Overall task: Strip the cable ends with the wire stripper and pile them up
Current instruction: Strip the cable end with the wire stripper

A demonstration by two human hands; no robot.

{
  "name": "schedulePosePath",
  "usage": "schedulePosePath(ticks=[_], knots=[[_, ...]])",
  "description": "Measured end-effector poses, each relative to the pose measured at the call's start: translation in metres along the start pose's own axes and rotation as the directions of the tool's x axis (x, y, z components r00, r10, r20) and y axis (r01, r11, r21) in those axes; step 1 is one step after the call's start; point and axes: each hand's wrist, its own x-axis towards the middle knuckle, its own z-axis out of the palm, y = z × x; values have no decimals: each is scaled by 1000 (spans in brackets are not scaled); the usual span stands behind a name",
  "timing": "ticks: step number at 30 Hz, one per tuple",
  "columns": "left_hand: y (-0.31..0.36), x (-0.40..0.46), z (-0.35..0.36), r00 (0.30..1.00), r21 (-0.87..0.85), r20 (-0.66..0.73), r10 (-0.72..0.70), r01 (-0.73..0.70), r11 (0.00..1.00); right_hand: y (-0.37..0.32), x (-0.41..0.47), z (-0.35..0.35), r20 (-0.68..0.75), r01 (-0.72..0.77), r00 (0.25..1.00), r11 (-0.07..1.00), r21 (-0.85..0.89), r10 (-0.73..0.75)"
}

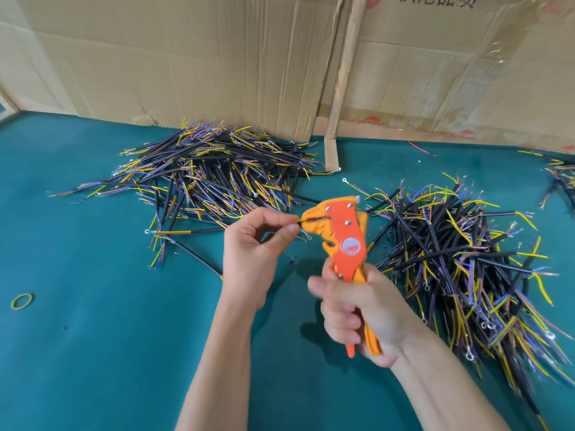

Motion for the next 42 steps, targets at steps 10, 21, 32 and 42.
schedulePosePath(ticks=[10, 21, 32, 42], knots=[[-3, 0, 6, 1000, 38, -1, -5, 5, 999, -5, -2, -14, 95, 12, 995, 999, 51, -16], [-1, -4, 12, 1000, 93, 27, 13, -15, 996, -13, -1, -33, -54, 217, 976, 953, 210, -210], [4, -21, 15, 981, 331, 193, -21, -45, 943, -17, -1, -35, -119, 304, 951, 935, 183, -286], [11, -25, 12, 987, 422, 160, 23, -90, 902, -19, -1, -39, -96, 234, 970, 960, 153, -222]])
